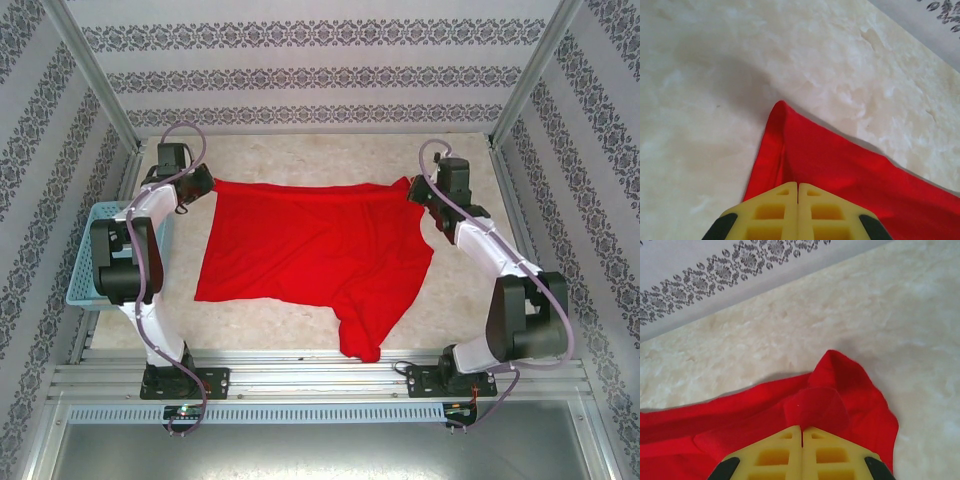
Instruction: Fold the inside-out t-shirt
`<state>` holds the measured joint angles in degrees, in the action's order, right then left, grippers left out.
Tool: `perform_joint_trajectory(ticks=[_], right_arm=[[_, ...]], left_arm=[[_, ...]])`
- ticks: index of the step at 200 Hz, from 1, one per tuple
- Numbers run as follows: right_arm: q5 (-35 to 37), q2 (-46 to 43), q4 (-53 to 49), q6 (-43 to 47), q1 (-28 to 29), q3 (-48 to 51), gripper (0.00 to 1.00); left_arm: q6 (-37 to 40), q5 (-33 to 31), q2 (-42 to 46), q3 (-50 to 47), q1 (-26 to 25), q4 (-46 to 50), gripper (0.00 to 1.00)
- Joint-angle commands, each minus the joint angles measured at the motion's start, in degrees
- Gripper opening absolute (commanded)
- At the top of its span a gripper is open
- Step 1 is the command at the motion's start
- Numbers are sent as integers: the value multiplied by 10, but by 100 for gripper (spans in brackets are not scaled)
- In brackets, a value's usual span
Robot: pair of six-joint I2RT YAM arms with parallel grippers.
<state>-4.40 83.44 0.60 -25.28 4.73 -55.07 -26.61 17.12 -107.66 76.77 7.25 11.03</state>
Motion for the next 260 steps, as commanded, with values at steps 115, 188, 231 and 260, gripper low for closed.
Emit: perform_joint_trajectory(ticks=[115,188,231,260], right_arm=[[57,-117,-55,-107,87,177,0],[54,-180,-104,-89,82,158,0],[71,-194,-135,-71,82,140,0],[55,-180,-117,-96,84,185,2]], left_arm=[[-84,-97,48,-144,8,15,3],[-70,-75,57,-120,8,31,6],[-74,-81,81,-115,8,44,6],[-89,-87,82,-150,9,41,10]])
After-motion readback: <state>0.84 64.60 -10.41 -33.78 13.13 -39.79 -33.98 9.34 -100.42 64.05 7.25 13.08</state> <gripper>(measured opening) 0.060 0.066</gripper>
